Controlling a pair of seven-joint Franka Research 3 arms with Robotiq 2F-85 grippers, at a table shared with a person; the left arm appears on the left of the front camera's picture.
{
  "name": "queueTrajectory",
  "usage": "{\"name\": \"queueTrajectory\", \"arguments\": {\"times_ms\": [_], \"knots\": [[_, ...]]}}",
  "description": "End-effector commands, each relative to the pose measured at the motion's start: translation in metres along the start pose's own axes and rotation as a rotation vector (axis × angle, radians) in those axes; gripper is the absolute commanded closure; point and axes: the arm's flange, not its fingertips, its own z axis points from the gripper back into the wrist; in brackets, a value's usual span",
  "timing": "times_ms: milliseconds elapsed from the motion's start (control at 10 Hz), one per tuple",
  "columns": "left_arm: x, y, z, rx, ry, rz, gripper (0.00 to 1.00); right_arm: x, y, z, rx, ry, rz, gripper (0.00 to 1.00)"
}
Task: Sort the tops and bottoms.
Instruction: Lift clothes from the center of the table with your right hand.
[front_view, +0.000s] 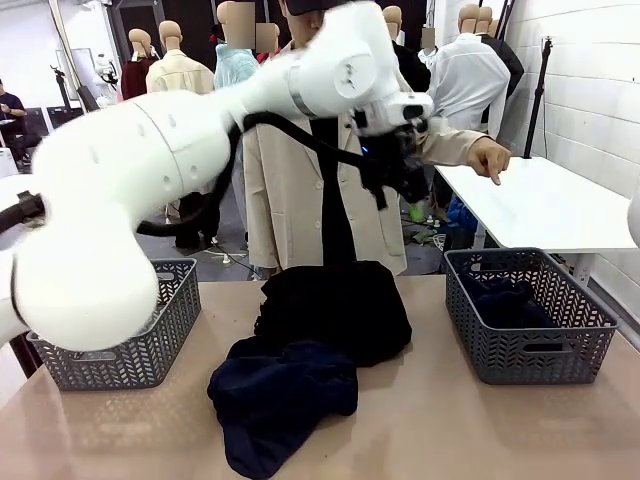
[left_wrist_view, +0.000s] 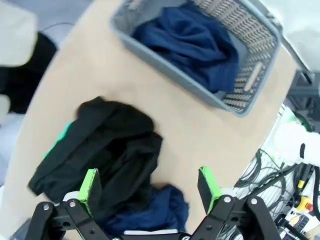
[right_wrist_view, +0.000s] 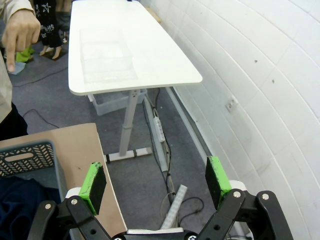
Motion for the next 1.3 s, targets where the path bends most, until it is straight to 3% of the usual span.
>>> {"name": "queueTrajectory", "arguments": {"times_ms": [0, 200, 400, 600, 900, 1100, 1200], "knots": [[-0.108, 0.019, 0.059, 0.196, 0.026, 0.161, 0.00, 0.000, 0.000, 0.000, -0.001, -0.004, 0.001, 0.00], [-0.198, 0.018, 0.107, 0.398, 0.035, 0.210, 0.00, 0.000, 0.000, 0.000, -0.001, -0.004, 0.001, 0.00], [-0.289, 0.021, 0.137, 0.480, -0.047, 0.380, 0.00, 0.000, 0.000, 0.000, -0.001, -0.004, 0.001, 0.00], [-0.400, 0.013, 0.138, 0.704, -0.079, 0.620, 0.00, 0.000, 0.000, 0.000, -0.001, -0.004, 0.001, 0.00], [-0.484, -0.003, 0.075, 0.653, -0.023, 0.778, 0.00, 0.000, 0.000, 0.000, -0.001, -0.004, 0.001, 0.00], [-0.523, -0.012, 0.002, 0.525, 0.119, 0.798, 0.00, 0.000, 0.000, 0.000, -0.001, -0.004, 0.001, 0.00], [-0.529, -0.017, -0.006, 0.514, 0.161, 0.778, 0.00, 0.000, 0.000, 0.000, -0.001, -0.004, 0.001, 0.00]]}}
